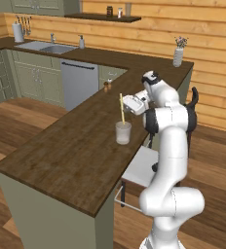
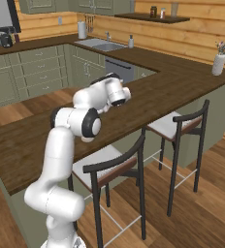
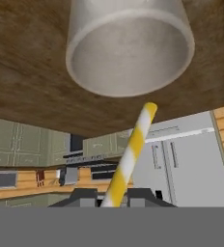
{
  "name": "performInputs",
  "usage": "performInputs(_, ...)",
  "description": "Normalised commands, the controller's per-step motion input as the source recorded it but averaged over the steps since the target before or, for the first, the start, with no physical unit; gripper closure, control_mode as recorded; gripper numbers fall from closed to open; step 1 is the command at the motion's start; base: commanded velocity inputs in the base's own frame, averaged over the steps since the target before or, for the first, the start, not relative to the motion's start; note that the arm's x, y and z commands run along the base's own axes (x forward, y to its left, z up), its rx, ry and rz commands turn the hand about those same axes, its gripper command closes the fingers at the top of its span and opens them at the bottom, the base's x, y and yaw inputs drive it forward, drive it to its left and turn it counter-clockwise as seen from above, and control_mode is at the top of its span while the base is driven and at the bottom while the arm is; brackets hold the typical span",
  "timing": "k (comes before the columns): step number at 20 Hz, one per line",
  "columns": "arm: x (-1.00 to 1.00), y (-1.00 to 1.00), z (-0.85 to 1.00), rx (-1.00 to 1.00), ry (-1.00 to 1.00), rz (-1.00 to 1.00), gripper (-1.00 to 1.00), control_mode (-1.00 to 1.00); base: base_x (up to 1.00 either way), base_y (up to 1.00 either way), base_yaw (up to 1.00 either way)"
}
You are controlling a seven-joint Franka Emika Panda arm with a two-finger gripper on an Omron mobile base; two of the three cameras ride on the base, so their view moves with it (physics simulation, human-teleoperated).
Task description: Take a straw from the drawer in front and place it inside the glass cup on the dining counter.
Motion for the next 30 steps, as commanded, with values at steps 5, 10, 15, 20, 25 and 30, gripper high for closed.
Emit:
performInputs(5,0.00,-0.03,0.11,0.00,0.04,0.00,1.00,-1.00,0.00,0.00,0.00)
performInputs(10,0.16,0.00,-0.53,-0.01,0.00,0.00,1.00,-1.00,0.00,0.00,0.00)
performInputs(15,0.16,0.00,-0.52,0.00,0.00,0.00,1.00,-1.00,0.00,0.00,0.00)
performInputs(20,0.02,0.00,-0.36,0.00,0.00,0.00,1.00,-1.00,0.00,0.00,0.00)
performInputs(25,0.00,0.00,-0.10,0.00,-0.03,0.00,-1.00,-1.00,0.00,0.00,0.00)
performInputs(30,0.00,0.00,0.03,-0.03,-0.13,0.00,-1.00,-1.00,0.00,0.00,0.00)
